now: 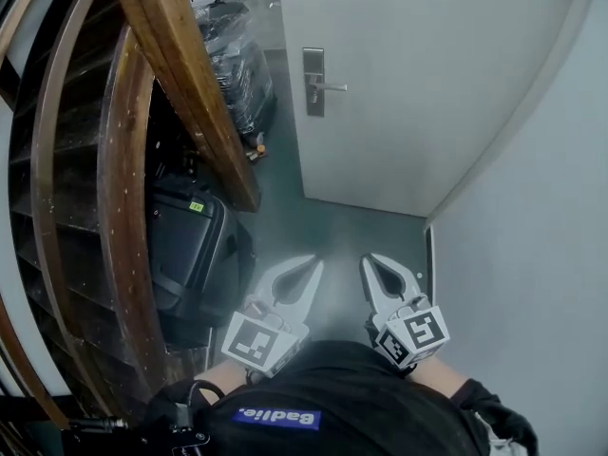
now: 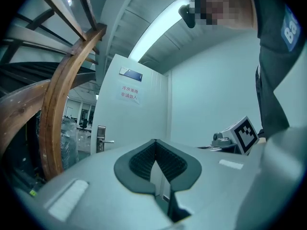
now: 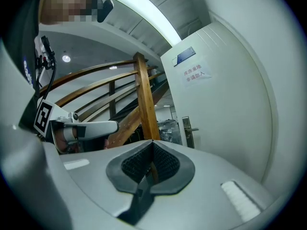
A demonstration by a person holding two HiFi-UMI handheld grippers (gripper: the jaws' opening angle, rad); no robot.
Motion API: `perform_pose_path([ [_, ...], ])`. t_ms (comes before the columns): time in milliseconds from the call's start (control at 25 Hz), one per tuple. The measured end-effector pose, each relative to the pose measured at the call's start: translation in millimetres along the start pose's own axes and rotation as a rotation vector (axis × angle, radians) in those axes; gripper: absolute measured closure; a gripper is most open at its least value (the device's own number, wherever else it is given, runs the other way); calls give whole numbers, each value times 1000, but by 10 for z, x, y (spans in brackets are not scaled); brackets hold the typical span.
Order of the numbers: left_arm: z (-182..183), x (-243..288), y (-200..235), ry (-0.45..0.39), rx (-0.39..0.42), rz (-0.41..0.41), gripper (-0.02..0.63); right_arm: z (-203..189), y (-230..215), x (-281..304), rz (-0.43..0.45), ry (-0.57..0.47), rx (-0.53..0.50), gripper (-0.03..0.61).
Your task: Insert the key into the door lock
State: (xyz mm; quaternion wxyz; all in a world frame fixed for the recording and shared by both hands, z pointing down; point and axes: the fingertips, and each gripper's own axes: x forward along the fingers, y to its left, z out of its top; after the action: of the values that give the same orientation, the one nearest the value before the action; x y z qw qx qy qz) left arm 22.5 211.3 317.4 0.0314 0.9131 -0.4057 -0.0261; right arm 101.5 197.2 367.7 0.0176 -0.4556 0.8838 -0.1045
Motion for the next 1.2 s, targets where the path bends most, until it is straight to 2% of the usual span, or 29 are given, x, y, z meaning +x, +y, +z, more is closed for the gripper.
perform_pose_path([
  [240,91,75,853,-17,-25,-39,594,94,158,843,-26,7,-5,574],
  [480,59,107,1409,-14,-30,-48,594,122,239,1296,-63,20,-18,574],
  [600,36,145,1529,-16,-50,-45,594,114,204,1374,-78,31,-23,574],
  [880,12,402,1656,1,-38,-31,594,125,-105,1521,-90,29,-4,574],
  [1040,-8,681,1701,35,-13,-6,594,146,-362,1675,-47,19,22,574],
  [1200,73,1125,1764,44,24,28,594,332,-740,1860,-4,-8,24,574],
])
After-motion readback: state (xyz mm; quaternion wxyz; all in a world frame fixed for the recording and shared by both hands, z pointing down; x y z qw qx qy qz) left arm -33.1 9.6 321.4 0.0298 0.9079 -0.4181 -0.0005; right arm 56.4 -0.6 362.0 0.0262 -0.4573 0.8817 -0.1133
